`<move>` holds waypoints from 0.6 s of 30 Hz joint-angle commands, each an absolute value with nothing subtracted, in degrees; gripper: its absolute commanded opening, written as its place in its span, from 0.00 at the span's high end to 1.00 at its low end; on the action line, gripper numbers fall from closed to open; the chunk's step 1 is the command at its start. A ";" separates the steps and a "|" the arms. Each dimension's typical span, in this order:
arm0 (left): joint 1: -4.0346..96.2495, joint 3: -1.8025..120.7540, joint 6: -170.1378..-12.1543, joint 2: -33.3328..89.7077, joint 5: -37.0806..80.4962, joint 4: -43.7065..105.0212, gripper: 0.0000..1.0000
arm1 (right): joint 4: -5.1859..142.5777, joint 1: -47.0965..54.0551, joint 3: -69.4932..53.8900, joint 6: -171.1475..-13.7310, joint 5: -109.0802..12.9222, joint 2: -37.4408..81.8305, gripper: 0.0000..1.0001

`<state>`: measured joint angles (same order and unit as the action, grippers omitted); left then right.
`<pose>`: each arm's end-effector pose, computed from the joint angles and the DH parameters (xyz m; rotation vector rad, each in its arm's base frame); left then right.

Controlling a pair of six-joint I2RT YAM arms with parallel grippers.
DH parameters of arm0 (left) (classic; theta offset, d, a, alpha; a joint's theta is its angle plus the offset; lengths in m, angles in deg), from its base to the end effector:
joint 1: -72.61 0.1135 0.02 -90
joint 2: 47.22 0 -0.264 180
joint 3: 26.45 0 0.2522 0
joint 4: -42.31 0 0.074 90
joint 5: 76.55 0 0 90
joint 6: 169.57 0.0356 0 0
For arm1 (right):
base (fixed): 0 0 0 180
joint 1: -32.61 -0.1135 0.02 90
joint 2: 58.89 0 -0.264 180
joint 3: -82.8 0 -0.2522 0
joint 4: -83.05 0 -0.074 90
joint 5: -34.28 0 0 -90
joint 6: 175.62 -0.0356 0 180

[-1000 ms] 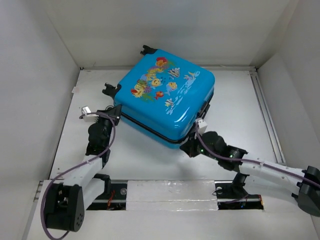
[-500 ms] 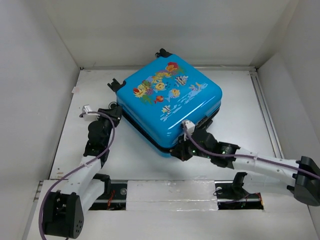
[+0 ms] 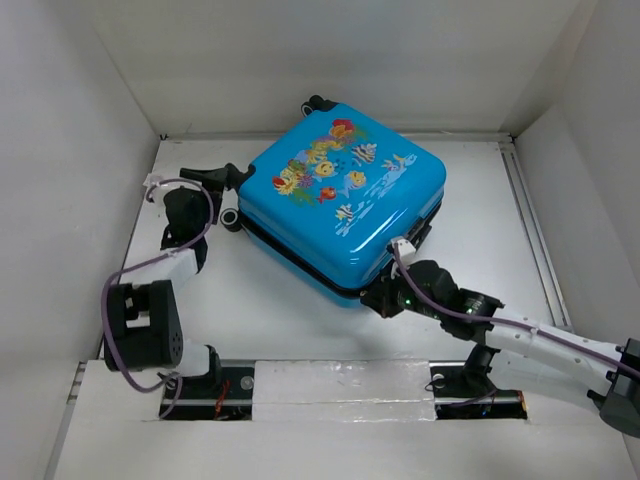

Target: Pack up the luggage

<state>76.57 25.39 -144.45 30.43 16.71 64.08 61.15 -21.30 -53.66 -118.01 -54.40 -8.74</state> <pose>0.2993 0.0187 0.2539 -0.9301 1.4376 -0.8505 0.1158 0.1602 0.2348 -0.4273 2.1673 0.9172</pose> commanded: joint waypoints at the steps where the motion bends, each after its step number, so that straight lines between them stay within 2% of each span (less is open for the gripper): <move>1: 76.74 27.81 -148.38 33.37 23.55 72.83 0.00 | 66.39 -21.27 -53.38 -116.66 -53.26 -10.46 1.00; 11: 76.74 36.79 -154.44 45.50 29.62 76.01 0.00 | 68.94 -21.27 -56.19 -116.74 -51.41 -10.46 1.00; 14: 76.74 36.88 -159.18 48.31 30.23 82.22 0.12 | 68.94 -21.27 -56.19 -117.35 -50.80 -10.46 1.00; 18: 76.74 35.65 -163.14 50.60 29.53 88.57 0.37 | 70.08 -21.27 -57.24 -118.40 -50.80 -10.46 1.00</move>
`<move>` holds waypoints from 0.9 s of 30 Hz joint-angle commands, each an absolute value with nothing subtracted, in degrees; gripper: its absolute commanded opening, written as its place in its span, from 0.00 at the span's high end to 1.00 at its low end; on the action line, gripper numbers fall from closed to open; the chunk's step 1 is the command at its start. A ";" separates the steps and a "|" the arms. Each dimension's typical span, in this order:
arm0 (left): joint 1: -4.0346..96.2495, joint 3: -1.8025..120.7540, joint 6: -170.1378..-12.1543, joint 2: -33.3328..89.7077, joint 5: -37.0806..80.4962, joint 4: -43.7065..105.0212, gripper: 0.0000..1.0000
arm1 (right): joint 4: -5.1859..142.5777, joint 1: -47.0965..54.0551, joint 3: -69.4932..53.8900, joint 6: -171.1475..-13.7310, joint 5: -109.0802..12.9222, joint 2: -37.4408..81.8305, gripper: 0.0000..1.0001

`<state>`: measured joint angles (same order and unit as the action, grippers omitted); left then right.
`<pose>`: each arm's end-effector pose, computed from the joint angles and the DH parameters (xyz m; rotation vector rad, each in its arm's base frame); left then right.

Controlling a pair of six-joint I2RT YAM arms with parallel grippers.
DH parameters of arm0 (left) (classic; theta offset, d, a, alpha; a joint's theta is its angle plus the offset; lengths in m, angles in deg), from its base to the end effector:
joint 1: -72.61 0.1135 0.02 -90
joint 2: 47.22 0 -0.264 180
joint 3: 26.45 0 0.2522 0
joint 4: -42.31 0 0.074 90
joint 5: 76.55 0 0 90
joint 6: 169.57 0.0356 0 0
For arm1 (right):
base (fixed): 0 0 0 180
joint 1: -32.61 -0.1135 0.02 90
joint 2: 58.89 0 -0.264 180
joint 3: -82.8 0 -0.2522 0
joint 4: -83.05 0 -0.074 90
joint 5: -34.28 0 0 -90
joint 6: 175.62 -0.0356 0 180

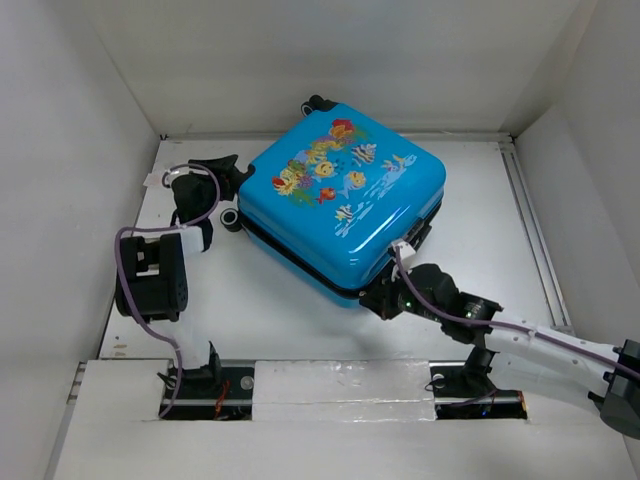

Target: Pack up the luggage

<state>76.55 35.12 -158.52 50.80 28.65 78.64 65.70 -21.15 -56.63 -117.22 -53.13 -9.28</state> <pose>0.3678 0.0160 0.2249 -0.9544 1.4224 -1.2113 0.1147 0.1592 0.2263 -0.4480 2.1290 0.9507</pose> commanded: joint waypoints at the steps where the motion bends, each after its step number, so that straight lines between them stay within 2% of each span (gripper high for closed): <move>1: 76.74 35.65 -163.15 51.30 28.66 89.45 0.47 | 70.08 -21.27 -57.77 -118.41 -50.80 -10.46 1.00; 2: 76.74 35.65 -163.67 52.09 28.65 90.07 0.54 | 70.60 -21.27 -57.77 -118.41 -50.80 -9.94 1.00; 3: 76.74 36.17 -163.68 52.10 28.65 91.99 0.71 | 70.61 -21.27 -57.77 -118.41 -50.80 -9.93 1.00; 5: 76.22 36.17 -163.68 52.89 28.65 94.72 0.98 | 70.61 -21.27 -57.77 -118.41 -51.32 -9.93 1.00; 9: 75.60 33.11 -162.19 51.67 26.30 98.51 1.00 | 71.14 -19.09 -57.77 -117.71 -51.86 -9.93 1.00; 14: 73.67 22.75 -155.60 44.38 22.60 102.98 1.00 | 72.54 -10.30 -54.09 -115.34 -44.13 -9.41 1.00; 18: 69.98 6.52 -153.75 39.01 20.22 111.24 1.00 | 70.80 -0.90 -47.59 -110.51 -38.24 -7.13 1.00; 22: 68.21 -4.30 -152.34 34.01 19.51 116.35 1.00 | 67.98 6.58 -43.45 -108.83 -33.76 -7.12 1.00; 25: 68.21 -9.08 -151.12 28.21 20.13 113.82 1.00 | 67.97 5.90 -49.66 -111.63 -31.65 -11.58 1.00; 27: 68.21 -9.09 -149.54 24.43 19.60 106.39 1.00 | 68.07 -0.57 -56.85 -112.43 -31.64 -14.57 1.00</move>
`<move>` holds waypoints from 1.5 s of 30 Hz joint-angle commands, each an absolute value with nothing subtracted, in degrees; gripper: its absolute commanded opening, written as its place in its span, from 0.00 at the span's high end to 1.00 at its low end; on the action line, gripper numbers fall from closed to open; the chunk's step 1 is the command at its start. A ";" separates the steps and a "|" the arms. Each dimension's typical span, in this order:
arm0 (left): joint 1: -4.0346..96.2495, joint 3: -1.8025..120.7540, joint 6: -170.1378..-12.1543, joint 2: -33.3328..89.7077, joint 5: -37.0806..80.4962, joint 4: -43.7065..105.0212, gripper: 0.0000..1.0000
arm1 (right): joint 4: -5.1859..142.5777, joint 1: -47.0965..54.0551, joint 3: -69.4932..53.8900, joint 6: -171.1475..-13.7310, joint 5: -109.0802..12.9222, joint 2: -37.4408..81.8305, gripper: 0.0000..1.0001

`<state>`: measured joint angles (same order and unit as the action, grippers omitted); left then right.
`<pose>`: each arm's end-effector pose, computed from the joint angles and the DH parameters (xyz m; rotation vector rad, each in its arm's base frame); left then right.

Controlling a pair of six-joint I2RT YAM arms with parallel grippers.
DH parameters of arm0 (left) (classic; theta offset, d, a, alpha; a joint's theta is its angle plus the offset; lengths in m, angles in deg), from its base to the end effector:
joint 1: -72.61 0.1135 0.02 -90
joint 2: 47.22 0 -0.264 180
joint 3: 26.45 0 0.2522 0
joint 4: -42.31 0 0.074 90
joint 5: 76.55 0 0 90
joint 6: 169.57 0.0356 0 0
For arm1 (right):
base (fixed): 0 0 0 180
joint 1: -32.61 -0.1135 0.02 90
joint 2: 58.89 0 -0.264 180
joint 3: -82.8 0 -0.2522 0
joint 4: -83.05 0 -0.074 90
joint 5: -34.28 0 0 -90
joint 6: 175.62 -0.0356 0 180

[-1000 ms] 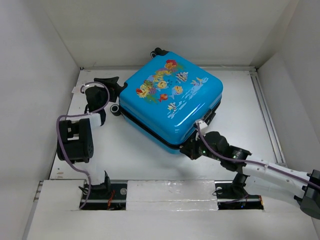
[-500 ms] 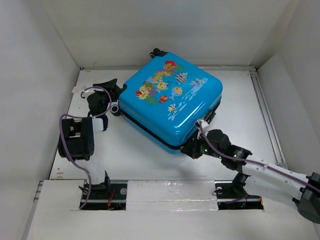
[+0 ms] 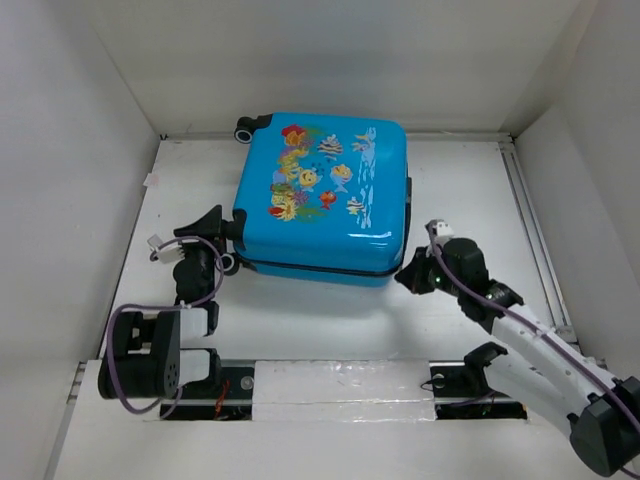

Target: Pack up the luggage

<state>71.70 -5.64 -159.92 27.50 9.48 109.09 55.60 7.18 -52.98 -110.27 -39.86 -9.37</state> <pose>0.2058 -0.0008 0.1888 -0.9684 1.0677 -1.1383 0.1681 0.0907 0.2325 -0.1840 2.2202 0.7935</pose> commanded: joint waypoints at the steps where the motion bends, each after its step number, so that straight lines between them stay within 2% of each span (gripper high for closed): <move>1: 68.21 -9.09 -148.83 22.59 19.60 104.08 1.00 | 65.89 -2.79 -57.85 -112.43 -31.64 -15.46 1.00; 3: 68.21 -7.69 -146.81 16.87 18.90 100.55 1.00 | 61.13 -9.97 -58.56 -112.43 -28.66 -17.04 1.00; 5: 68.21 -6.37 -146.80 13.79 18.90 96.49 1.00 | 62.60 -14.83 -58.04 -115.23 -30.22 -17.57 1.00; 7: 68.21 -6.37 -146.80 10.45 20.21 95.88 1.00 | 62.61 -17.92 -53.94 -115.24 -37.91 -15.04 1.00; 12: 62.08 -5.32 -143.03 4.99 17.94 89.30 1.00 | 68.31 -10.56 -43.90 -112.88 -42.01 -4.07 1.00; 16: 47.78 -2.86 -139.43 5.50 9.95 86.39 1.00 | 67.72 -6.08 -36.25 -109.98 -50.17 0.34 1.00; 18: 43.71 -2.24 -139.42 7.26 8.45 87.95 1.00 | 65.96 -3.87 -34.05 -109.36 -53.52 0.35 1.00; 21: 38.61 -1.71 -139.42 10.52 8.35 91.38 1.00 | 69.01 -6.30 -38.84 -110.75 -52.21 0.35 1.00; 25: 30.44 1.09 -139.42 15.35 7.82 93.76 1.00 | 84.29 -15.37 -49.83 -115.07 -51.33 4.03 1.00; 29: 24.62 4.88 -140.82 20.98 10.97 95.88 1.00 | 90.20 -23.45 -48.81 -116.74 -50.26 14.13 1.00; 32: 23.39 6.20 -144.76 23.18 15.81 99.11 1.00 | 92.30 -28.02 -48.28 -116.21 -51.85 15.47 1.00; 36: 20.67 10.41 -144.70 23.80 19.41 94.49 1.00 | 101.18 -28.04 -50.13 -114.38 -50.53 17.22 1.00; 38: 20.14 15.15 -141.98 23.80 22.48 89.57 1.00 | 99.63 -26.90 -48.12 -113.13 -49.14 19.68 1.00; 40: 20.14 17.70 -136.73 23.19 23.03 83.59 0.52 | 97.77 -26.90 -46.96 -112.61 -50.53 18.91 1.00; 43: 21.62 17.55 -131.44 17.66 17.60 72.25 0.00 | 95.49 -26.90 -50.46 -115.06 -54.04 12.95 1.00; 45: 22.76 16.05 -128.79 11.08 7.71 68.57 0.00 | 92.85 -26.90 -52.84 -115.60 -55.36 9.77 1.00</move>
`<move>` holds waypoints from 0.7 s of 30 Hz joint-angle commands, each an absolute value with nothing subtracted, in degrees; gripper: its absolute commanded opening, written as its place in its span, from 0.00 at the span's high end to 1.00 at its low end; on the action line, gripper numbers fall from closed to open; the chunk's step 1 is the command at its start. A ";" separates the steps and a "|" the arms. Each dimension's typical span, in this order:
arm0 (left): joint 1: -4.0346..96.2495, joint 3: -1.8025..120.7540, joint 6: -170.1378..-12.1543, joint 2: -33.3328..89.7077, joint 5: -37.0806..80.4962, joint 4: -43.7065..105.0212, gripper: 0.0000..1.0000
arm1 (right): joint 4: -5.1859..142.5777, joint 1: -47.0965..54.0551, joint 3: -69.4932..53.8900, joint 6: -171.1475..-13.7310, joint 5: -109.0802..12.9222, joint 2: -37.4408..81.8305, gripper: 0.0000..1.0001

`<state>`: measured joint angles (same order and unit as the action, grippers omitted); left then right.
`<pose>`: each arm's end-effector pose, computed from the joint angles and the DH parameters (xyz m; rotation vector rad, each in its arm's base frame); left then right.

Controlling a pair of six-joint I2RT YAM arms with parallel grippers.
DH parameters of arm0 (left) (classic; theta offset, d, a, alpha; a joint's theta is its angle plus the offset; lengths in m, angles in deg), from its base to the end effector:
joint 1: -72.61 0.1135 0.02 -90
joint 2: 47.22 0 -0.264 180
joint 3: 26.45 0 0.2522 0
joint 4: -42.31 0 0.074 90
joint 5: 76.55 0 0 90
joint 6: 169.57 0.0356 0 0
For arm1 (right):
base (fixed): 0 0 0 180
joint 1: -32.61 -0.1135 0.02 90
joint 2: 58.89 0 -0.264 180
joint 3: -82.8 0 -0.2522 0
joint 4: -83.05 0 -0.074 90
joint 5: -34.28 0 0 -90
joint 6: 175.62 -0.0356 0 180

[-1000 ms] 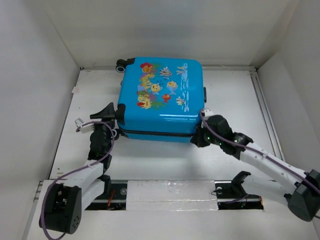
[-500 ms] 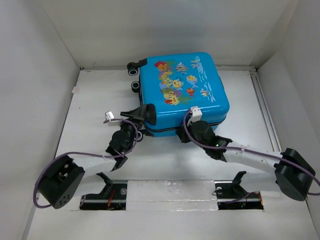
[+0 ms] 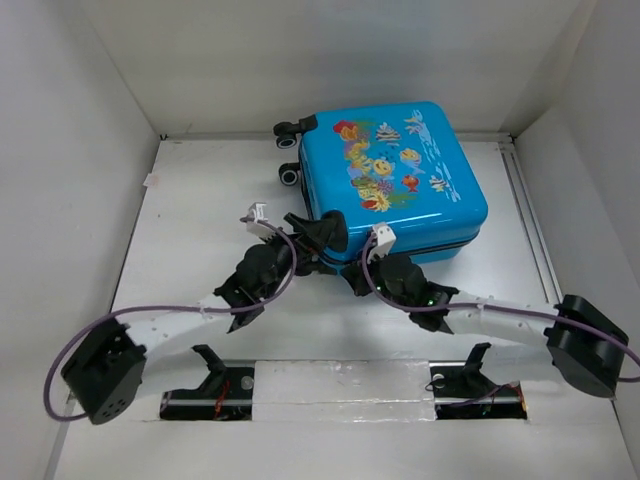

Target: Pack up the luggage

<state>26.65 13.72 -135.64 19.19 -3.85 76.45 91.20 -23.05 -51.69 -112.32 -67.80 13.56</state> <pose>0.1797 -0.1706 0.2588 -0.4036 1.5098 -1.2269 0.1575 0.2173 0.2159 -0.3467 1.9370 0.7688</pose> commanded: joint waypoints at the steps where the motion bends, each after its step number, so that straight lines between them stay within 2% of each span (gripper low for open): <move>1: 23.82 15.09 -128.09 8.88 4.86 66.80 0.00 | 91.98 -26.90 -54.76 -116.12 -55.37 8.45 1.00; 3: 27.84 12.27 -128.08 4.14 -4.07 66.79 0.00 | 89.43 -26.90 -56.36 -116.64 -55.37 5.55 1.00; 5: 33.90 12.27 -130.62 3.49 -5.27 67.48 0.00 | 88.72 -26.90 -57.51 -116.65 -55.37 4.31 1.00; 6: 41.68 13.40 -131.85 5.58 -3.88 68.53 0.00 | 88.72 -26.90 -58.12 -116.65 -54.59 3.79 1.00; 8: 49.80 16.12 -136.16 10.41 5.32 71.34 0.00 | 87.58 -26.90 -58.12 -116.65 -53.96 3.25 1.00; 10: 58.93 23.49 -137.57 21.04 17.24 72.32 0.00 | 87.05 -26.90 -58.12 -116.65 -53.96 1.94 1.00; 14: 65.66 33.52 -143.18 36.60 29.68 78.38 0.00 | 85.81 -26.90 -58.12 -116.03 -53.96 1.32 1.00; 21: 66.89 48.38 -148.28 52.70 36.74 83.99 0.00 | 84.67 -26.90 -56.89 -115.51 -52.47 2.46 1.00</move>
